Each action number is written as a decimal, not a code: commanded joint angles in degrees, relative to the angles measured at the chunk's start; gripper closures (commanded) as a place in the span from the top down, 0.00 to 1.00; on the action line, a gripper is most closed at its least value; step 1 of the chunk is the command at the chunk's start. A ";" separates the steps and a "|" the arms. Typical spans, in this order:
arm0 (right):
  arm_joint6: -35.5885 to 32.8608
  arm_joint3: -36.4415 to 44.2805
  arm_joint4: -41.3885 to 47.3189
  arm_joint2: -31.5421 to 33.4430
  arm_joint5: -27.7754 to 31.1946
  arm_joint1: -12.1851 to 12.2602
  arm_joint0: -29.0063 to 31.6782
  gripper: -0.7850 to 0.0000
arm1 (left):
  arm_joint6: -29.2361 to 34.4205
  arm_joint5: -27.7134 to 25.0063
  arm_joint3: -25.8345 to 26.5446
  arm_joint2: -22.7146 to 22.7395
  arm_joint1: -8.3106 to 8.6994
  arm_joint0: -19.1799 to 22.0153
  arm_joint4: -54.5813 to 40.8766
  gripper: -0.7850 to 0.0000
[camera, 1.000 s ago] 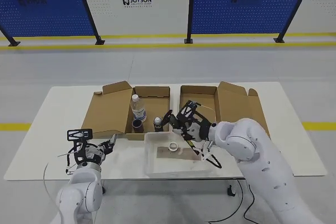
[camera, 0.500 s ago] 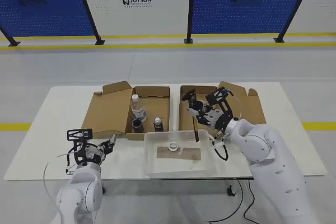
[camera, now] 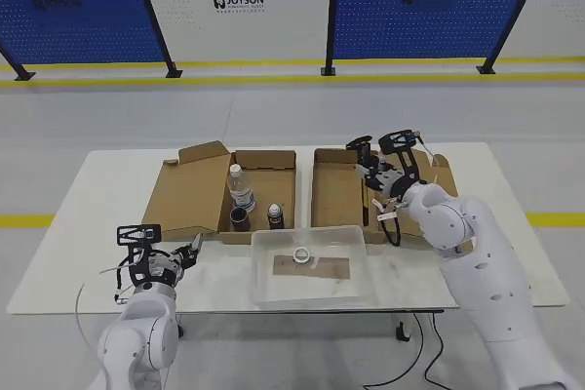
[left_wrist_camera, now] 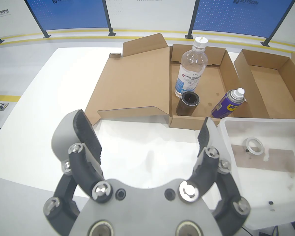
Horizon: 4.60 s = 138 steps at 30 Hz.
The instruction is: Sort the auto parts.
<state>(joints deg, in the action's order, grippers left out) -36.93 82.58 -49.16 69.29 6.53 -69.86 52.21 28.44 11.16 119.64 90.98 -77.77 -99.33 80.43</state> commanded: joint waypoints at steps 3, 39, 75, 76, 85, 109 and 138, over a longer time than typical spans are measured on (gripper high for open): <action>0.33 -4.12 -0.01 0.34 -1.98 -0.18 -2.12 0.00 | 0.00 0.00 0.00 0.00 0.00 0.00 0.00 1.00; 5.61 -29.00 3.45 -6.88 -3.66 -3.94 -12.51 0.36 | 0.00 0.00 0.00 0.00 0.00 0.00 0.00 1.00; -18.31 7.90 -6.99 -10.98 14.79 -1.42 -2.92 0.87 | 0.00 0.00 0.00 0.00 0.00 0.00 0.00 1.00; -19.66 8.50 -6.62 -11.87 15.18 -1.48 -2.64 0.87 | 0.00 0.00 0.00 0.00 0.00 0.00 0.00 1.00; -24.25 4.01 -3.84 -21.43 17.29 -3.23 -3.85 0.68 | 0.00 0.00 0.00 0.00 0.00 0.00 0.00 1.00; -22.18 -26.02 -2.29 -41.22 21.78 -13.34 -18.00 0.69 | 0.00 0.00 0.00 0.00 0.00 0.00 0.00 1.00; -16.40 -40.64 -1.50 -46.28 28.65 -21.07 -22.33 0.53 | 0.00 0.00 0.00 0.00 0.00 0.00 0.00 1.00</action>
<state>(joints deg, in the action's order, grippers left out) -53.34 42.10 -50.89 22.93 34.98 -90.84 29.92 28.44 11.16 119.64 90.98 -77.77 -99.33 80.43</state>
